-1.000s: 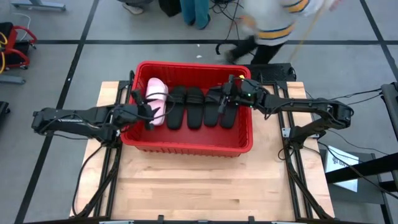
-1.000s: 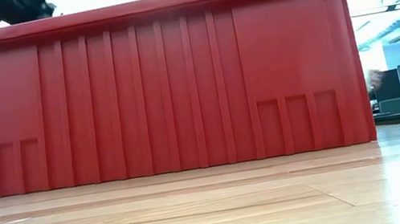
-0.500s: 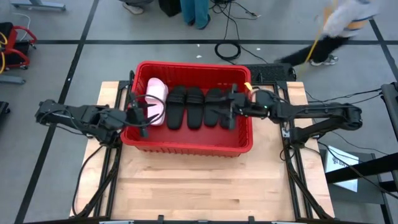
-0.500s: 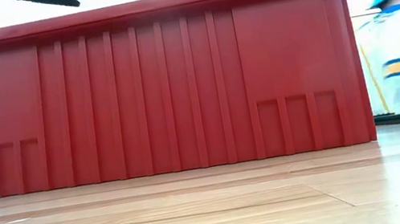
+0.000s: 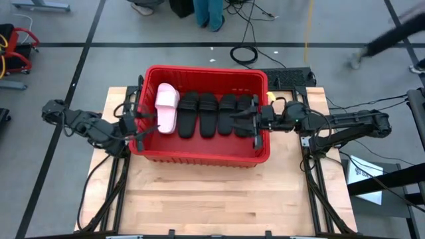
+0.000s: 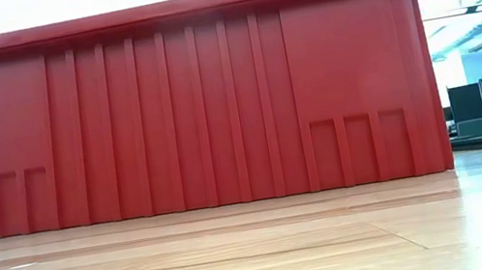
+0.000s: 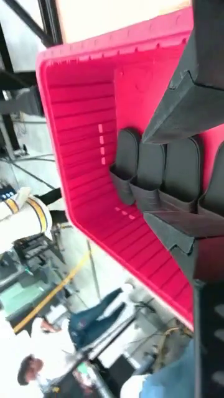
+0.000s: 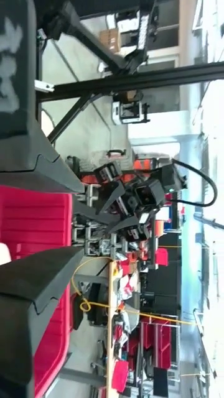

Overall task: Pick and place slides into bin
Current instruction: Return to Home Position

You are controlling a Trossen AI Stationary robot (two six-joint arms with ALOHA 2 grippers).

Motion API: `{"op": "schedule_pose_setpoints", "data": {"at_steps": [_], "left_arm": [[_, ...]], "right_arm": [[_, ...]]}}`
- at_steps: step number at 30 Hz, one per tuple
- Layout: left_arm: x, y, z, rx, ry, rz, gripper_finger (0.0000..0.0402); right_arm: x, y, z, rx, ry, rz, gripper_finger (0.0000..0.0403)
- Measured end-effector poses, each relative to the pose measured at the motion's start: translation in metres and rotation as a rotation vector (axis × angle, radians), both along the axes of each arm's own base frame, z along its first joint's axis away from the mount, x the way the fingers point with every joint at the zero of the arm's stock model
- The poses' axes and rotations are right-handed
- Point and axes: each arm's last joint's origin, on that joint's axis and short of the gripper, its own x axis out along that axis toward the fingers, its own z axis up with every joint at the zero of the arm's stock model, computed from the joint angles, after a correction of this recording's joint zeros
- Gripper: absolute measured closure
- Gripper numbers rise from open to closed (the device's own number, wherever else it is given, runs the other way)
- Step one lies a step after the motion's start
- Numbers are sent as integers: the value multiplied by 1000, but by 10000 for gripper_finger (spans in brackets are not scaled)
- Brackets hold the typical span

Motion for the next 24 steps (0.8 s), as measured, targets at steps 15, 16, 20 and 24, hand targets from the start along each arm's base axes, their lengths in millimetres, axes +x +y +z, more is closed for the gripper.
{"op": "schedule_pose_setpoints", "data": {"at_steps": [15,16,20,24], "left_arm": [[-1,-12,14,61,-69,-359,213],[-1,-12,11,75,-39,-383,213],[4,-15,-3,88,-34,-410,213],[4,-16,-13,70,-164,-419,213]], "right_arm": [[1,3,-8,126,85,25,264],[1,4,-8,125,83,29,264],[-3,9,-4,99,64,48,264],[-7,13,0,63,45,60,264]]}}
